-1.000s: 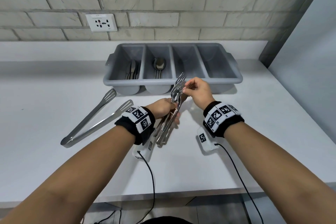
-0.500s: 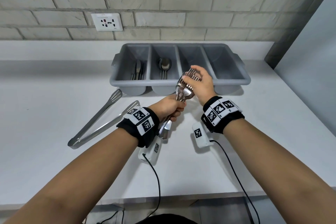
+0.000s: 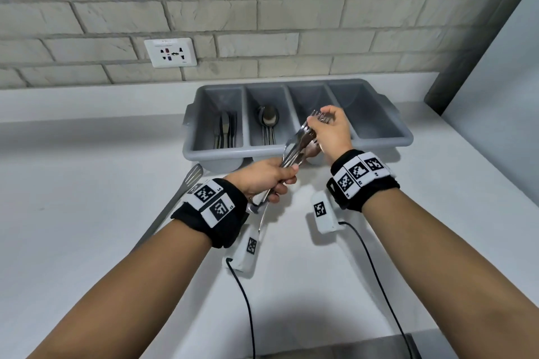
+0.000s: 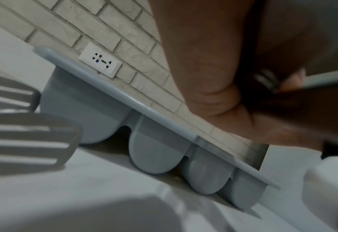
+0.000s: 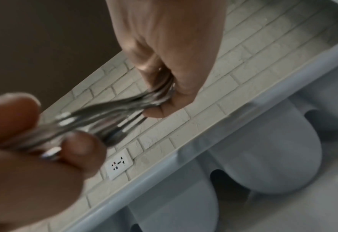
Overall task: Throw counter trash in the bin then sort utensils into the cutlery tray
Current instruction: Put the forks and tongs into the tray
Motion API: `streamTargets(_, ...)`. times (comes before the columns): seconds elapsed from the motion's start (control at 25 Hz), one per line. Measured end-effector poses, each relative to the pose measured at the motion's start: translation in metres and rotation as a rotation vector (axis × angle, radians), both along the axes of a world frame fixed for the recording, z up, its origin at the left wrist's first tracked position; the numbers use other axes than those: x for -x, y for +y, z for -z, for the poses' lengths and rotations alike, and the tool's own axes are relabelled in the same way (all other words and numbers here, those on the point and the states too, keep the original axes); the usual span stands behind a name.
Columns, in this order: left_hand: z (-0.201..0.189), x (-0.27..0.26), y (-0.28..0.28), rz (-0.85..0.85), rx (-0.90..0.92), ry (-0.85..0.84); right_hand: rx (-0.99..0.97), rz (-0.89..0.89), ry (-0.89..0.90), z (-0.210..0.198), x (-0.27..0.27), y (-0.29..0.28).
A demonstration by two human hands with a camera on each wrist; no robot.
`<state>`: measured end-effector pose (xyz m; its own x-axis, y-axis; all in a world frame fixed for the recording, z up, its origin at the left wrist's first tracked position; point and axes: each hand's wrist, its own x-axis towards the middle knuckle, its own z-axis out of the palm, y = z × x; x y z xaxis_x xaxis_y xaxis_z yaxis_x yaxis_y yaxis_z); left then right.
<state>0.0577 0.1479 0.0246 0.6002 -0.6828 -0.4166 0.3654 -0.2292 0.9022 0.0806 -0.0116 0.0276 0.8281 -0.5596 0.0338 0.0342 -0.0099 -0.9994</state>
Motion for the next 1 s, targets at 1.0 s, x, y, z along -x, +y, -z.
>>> streamTargets(1.0,-0.038,-0.047,-0.094,-0.269,-0.007,-0.145,-0.100,-0.108,0.205,-0.030,-0.086,-0.074)
